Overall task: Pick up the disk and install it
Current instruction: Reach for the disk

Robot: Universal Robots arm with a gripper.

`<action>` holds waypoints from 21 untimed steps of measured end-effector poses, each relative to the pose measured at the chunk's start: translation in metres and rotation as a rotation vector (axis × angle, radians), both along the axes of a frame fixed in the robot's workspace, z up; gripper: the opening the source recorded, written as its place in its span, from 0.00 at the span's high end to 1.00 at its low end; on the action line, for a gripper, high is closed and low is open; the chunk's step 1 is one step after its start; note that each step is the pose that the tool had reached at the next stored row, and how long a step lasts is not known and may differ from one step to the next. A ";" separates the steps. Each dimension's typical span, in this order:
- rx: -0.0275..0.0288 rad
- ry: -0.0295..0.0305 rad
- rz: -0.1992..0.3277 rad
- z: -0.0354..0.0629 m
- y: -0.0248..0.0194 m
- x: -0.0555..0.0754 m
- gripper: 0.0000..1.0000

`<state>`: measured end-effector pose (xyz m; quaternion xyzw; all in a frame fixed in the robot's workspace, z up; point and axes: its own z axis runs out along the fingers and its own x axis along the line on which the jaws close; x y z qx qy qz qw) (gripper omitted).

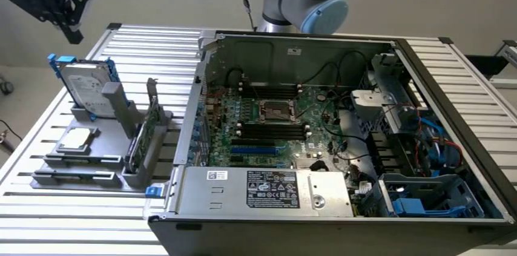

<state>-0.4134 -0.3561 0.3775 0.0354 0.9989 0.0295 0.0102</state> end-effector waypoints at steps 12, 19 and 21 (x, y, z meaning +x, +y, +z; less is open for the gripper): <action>0.0098 0.0000 0.011 -0.0029 0.0084 -0.027 0.89; 0.0135 0.0010 0.036 -0.0032 0.0110 -0.027 0.89; 0.0143 0.0025 0.042 -0.0032 0.0118 -0.027 0.89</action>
